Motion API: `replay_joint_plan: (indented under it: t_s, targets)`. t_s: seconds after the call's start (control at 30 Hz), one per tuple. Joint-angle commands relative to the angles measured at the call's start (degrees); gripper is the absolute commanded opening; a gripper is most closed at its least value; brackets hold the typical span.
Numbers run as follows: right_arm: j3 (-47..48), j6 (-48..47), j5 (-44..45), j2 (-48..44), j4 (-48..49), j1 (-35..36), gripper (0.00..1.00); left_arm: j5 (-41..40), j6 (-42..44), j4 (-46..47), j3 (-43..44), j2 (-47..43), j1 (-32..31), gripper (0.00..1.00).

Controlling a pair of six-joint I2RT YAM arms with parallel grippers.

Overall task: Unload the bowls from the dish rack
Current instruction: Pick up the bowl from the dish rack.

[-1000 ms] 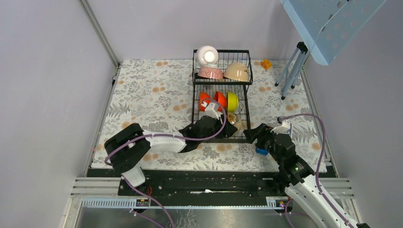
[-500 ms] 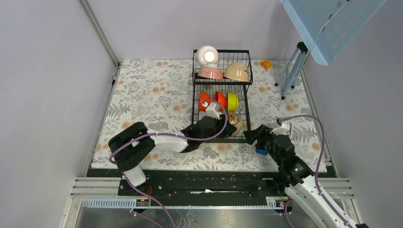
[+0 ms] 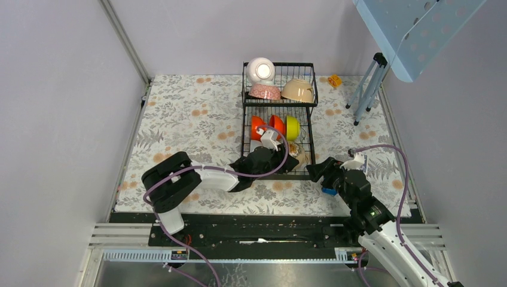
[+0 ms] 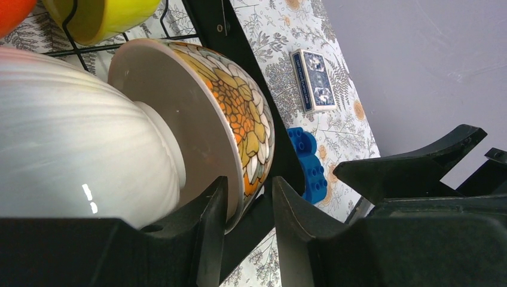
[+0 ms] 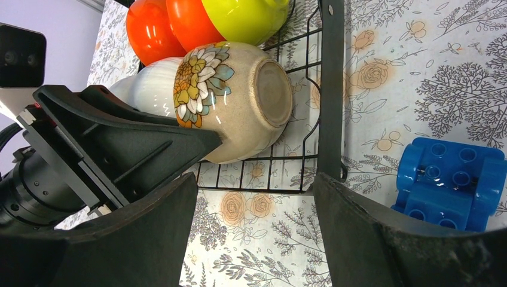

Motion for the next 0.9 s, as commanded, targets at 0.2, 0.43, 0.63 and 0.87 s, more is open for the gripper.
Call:
replay_joint_plan:
  t_s: [0.2,0.43,0.63,0.87]
  targets:
    - [0.03,-2.09,0.93,-1.04,0.66,-0.25,0.78,3.37,1.19,8.09,1.59,1.74,0.71,0.36]
    - [0.12,-2.76,0.74,-2.1,-0.61,-0.27,0.78,4.73,1.94,10.4,1.04,1.77,1.13,0.35]
    - [-0.24,-2.91,0.01,-3.34,-1.19,-0.29,0.79,6.32,2.55,11.26,1.42,2.42,1.33,0.27]
    - [0.09,-3.31,-0.42,-4.49,-2.46,-0.23,0.79,7.2,3.09,11.69,2.01,2.82,1.42,0.14]
